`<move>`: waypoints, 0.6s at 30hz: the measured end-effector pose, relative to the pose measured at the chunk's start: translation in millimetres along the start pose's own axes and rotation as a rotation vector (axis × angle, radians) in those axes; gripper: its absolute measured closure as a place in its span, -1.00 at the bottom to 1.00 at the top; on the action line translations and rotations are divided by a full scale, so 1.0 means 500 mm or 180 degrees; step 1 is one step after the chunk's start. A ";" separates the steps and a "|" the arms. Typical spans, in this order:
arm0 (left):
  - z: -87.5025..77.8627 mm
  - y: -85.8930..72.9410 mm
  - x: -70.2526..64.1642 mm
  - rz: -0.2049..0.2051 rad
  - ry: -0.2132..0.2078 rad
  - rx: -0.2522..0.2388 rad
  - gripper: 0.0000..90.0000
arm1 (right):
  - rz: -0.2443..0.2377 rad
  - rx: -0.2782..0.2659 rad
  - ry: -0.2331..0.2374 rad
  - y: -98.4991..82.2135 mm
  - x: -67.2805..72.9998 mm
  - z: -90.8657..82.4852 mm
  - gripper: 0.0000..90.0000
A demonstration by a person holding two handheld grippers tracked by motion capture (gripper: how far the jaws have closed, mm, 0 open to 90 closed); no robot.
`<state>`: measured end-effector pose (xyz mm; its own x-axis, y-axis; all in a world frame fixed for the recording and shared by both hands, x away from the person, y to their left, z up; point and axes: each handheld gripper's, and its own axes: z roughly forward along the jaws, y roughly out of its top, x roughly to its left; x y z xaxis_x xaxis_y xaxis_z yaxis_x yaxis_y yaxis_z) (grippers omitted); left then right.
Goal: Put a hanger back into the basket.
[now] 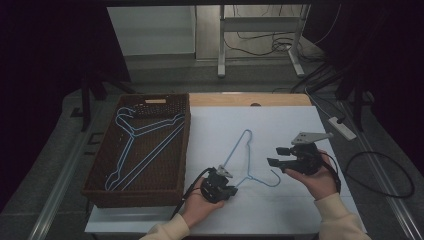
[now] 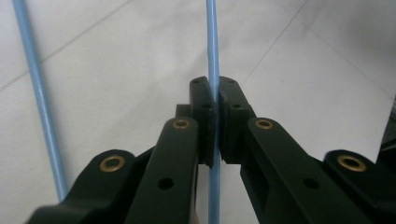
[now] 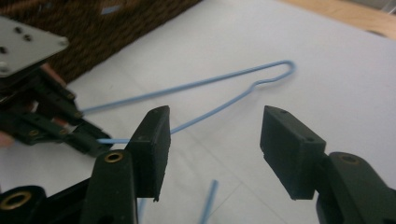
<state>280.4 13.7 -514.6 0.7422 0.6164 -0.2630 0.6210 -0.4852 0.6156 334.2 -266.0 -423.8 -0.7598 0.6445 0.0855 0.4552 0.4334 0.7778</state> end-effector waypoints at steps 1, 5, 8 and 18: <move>-0.004 0.000 0.000 -0.0004 0.0004 -0.0030 0.91 | 0.0076 -0.0134 -0.0066 -0.016 -0.010 -0.005 -0.06; -0.017 0.000 -0.001 -0.0018 0.0016 -0.0101 0.91 | 0.0234 -0.0283 -0.0090 -0.040 -0.028 -0.009 -0.07; -0.029 -0.001 0.000 -0.0010 0.0032 -0.0159 0.91 | 0.0277 -0.0392 -0.0087 -0.062 -0.038 -0.014 -0.05; -0.059 0.001 -0.003 -0.0020 0.0041 -0.0386 0.92 | 0.0388 -0.0379 -0.0120 -0.120 -0.055 -0.023 -0.07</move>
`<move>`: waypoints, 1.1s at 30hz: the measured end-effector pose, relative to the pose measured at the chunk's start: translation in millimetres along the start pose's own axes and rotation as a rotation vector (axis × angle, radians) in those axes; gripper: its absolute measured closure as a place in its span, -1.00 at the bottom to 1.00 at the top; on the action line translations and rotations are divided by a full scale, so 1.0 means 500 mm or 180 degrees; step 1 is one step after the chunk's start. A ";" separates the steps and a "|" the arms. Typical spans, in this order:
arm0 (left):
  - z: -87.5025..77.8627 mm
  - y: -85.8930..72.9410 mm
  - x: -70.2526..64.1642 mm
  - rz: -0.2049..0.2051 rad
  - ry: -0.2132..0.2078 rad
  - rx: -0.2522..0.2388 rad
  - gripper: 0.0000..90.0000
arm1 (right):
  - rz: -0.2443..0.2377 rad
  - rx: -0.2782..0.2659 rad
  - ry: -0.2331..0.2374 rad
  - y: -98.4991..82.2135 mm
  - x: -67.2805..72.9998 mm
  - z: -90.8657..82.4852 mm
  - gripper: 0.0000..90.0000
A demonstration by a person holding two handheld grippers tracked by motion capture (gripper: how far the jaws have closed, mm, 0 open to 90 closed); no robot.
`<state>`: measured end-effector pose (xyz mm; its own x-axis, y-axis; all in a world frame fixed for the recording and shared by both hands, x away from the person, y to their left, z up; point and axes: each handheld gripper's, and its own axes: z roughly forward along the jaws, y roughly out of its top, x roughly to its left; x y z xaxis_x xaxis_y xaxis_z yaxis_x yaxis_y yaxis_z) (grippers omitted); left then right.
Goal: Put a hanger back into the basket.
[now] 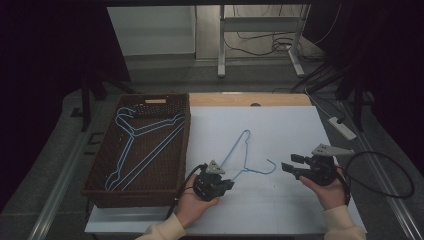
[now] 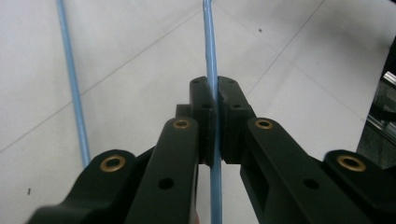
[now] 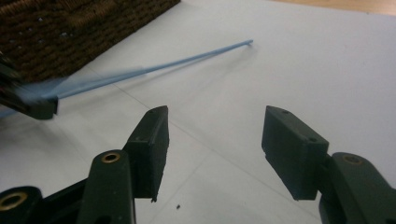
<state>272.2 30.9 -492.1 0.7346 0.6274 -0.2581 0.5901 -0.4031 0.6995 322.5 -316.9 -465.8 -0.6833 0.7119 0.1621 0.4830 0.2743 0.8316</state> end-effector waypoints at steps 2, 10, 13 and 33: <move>-0.003 0.001 -0.004 0.0004 -0.0014 -0.0034 0.92 | 0.0015 0.0013 0.0014 -0.014 0.000 -0.001 -0.08; -0.020 0.008 -0.013 0.0035 -0.0060 -0.0146 0.92 | -0.0028 0.0072 0.0051 -0.040 0.013 0.003 -0.11; -0.030 0.012 -0.013 0.0029 -0.0068 -0.0202 0.92 | -0.0077 0.0095 0.0064 -0.043 0.019 0.004 -0.12; -0.156 0.051 -0.010 0.0137 -0.0338 -0.0695 0.92 | -0.0174 0.0123 0.0030 -0.050 0.023 0.006 -0.14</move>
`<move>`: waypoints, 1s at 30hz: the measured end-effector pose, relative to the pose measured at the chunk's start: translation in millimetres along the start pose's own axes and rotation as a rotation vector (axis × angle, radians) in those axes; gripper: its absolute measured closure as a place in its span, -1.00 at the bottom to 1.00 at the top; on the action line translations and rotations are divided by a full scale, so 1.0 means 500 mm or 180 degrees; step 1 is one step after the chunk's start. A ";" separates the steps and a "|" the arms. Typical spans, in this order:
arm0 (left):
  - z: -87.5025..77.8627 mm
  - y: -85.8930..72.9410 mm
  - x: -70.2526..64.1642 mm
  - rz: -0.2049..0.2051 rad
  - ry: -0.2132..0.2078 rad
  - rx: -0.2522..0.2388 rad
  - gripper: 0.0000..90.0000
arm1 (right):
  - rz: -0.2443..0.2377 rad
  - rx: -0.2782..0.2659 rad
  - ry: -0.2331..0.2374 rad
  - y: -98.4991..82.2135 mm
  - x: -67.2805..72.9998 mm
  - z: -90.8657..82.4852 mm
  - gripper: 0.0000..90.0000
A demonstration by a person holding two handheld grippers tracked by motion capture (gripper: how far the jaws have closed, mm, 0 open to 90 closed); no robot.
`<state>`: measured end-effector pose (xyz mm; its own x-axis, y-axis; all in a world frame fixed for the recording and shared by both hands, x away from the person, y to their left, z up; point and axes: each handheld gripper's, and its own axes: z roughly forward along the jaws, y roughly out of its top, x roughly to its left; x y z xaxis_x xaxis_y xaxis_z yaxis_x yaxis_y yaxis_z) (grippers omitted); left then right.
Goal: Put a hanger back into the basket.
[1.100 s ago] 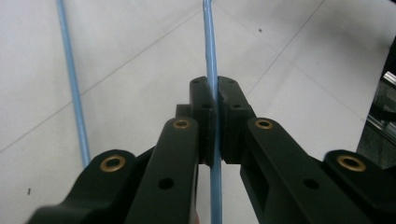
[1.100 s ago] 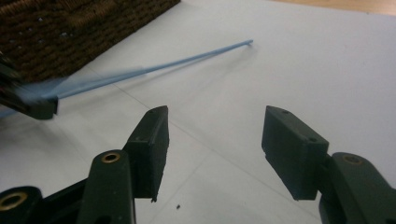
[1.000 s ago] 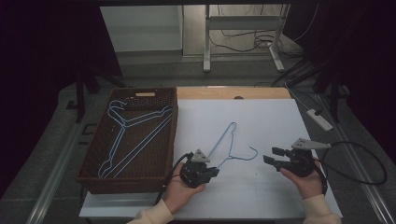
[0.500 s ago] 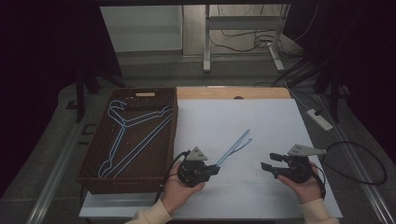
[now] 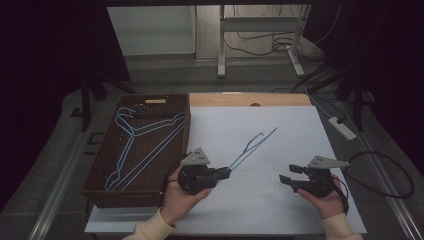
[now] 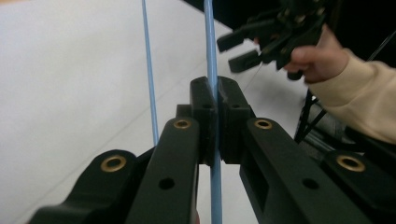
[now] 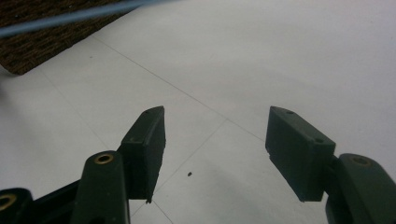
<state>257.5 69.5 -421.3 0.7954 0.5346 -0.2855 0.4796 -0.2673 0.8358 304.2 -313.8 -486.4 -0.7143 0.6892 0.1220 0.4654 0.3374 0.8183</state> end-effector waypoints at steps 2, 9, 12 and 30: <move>-0.018 0.007 0.002 0.0015 0.0006 -0.0056 0.92 | -0.0004 0.0009 -0.0005 0.000 0.001 0.001 -0.14; -0.076 0.024 0.016 0.0009 0.0057 -0.0227 0.92 | -0.0028 0.0024 0.0003 -0.001 0.003 0.005 -0.14; -0.092 0.025 0.019 0.0007 0.0097 -0.0268 0.92 | -0.0043 0.0030 -0.0001 0.001 0.005 0.005 -0.15; -0.186 0.061 0.076 -0.0022 0.0401 -0.0437 0.92 | -0.0063 0.0070 0.0045 -0.008 0.007 0.011 -0.15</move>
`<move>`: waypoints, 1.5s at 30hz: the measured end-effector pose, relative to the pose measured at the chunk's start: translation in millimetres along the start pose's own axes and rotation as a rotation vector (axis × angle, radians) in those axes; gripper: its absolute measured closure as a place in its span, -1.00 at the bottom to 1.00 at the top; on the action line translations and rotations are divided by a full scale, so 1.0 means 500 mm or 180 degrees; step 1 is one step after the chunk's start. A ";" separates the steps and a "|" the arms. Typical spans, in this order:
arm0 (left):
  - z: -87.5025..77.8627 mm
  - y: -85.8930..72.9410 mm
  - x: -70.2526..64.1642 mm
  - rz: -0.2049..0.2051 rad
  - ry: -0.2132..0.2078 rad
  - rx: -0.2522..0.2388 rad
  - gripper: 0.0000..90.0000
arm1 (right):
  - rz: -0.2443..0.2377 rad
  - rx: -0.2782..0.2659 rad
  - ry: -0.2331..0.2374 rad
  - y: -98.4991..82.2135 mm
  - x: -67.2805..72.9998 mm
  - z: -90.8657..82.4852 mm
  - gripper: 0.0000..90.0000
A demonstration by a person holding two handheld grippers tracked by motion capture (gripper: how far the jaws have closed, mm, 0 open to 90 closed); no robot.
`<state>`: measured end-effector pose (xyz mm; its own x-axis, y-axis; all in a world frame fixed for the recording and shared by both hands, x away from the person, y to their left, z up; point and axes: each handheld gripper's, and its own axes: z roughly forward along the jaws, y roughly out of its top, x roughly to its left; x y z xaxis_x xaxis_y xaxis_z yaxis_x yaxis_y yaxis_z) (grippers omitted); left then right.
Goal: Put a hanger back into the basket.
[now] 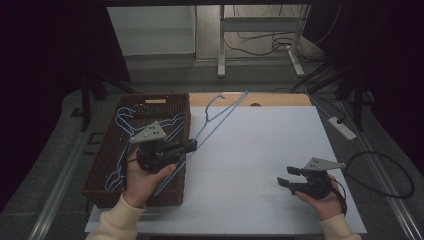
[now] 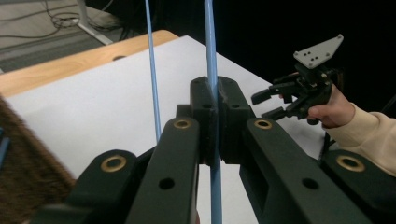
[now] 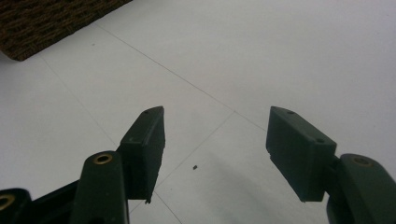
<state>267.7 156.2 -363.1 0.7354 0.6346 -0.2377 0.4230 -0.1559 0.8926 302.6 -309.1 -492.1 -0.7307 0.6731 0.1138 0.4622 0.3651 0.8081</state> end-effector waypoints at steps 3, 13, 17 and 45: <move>-0.016 0.002 0.020 -0.0023 0.0026 -0.0039 0.93 | -0.0005 0.0011 -0.0005 -0.001 -0.001 0.003 -0.16; -0.053 0.006 0.081 -0.0044 0.0234 -0.0091 0.93 | 0.0010 0.0029 -0.0051 -0.002 -0.002 0.002 -0.16; -0.070 0.005 0.106 -0.0059 0.0287 -0.0079 0.93 | -0.0004 0.0025 -0.0053 -0.002 -0.002 0.003 -0.16; -0.135 -0.064 0.238 -0.0201 0.0670 0.0379 0.93 | 0.0027 0.0042 -0.0151 -0.003 -0.002 0.005 -0.18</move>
<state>306.1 287.7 -394.0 0.5843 0.7876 -0.1955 0.5333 -0.1910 0.8241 303.9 -308.7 -495.0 -0.7024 0.7057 0.0929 0.4751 0.3676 0.7994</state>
